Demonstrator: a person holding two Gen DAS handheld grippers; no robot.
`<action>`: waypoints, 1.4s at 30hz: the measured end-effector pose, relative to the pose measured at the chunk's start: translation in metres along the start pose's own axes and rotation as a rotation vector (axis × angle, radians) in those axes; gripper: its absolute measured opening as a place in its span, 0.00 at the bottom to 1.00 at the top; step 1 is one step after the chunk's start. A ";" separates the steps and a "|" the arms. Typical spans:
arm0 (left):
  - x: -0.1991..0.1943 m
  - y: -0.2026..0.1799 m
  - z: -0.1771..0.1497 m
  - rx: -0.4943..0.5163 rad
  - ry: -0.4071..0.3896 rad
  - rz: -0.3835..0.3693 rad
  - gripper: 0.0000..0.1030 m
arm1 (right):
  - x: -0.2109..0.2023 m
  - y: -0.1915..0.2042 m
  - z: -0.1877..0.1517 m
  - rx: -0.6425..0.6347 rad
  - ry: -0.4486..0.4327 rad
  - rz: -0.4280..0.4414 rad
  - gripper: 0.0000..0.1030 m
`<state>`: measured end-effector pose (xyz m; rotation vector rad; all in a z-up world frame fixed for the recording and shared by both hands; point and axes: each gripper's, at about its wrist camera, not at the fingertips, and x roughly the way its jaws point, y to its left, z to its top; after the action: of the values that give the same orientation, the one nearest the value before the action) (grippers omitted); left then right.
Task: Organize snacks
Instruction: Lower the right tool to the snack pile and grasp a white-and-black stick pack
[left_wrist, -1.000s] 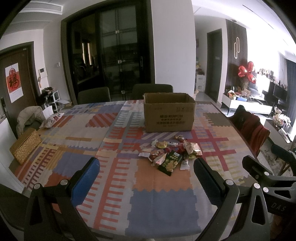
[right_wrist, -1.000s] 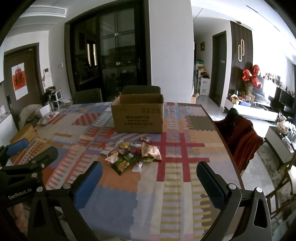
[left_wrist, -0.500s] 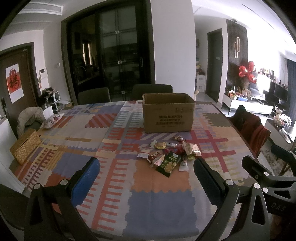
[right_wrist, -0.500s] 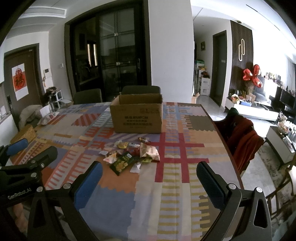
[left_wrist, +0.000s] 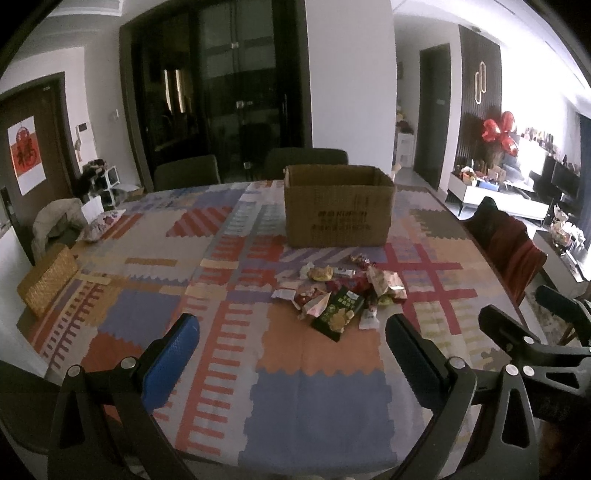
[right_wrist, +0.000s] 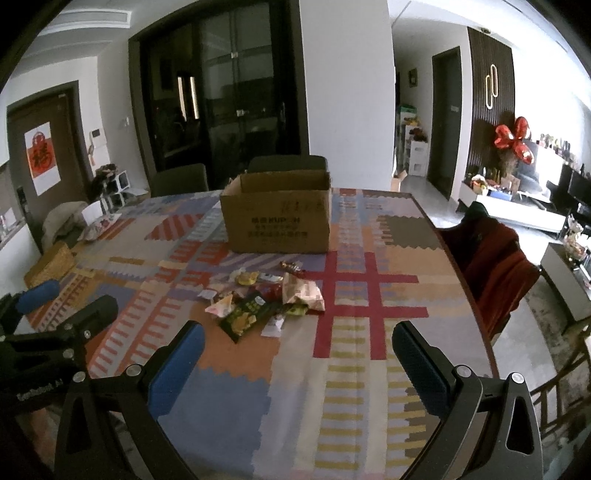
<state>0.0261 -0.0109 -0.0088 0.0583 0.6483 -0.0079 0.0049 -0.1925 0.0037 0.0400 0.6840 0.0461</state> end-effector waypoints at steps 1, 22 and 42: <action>0.002 0.000 -0.001 0.001 -0.006 0.001 0.96 | 0.012 -0.001 0.000 0.003 0.017 0.013 0.99; 0.146 0.014 0.013 0.307 0.158 -0.206 0.67 | 0.166 0.031 0.003 0.155 0.293 -0.006 0.74; 0.236 -0.012 -0.015 0.237 0.350 -0.301 0.37 | 0.255 0.018 -0.020 0.175 0.465 0.037 0.43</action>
<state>0.2055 -0.0195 -0.1636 0.1931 0.9991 -0.3723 0.1887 -0.1601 -0.1717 0.2155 1.1515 0.0307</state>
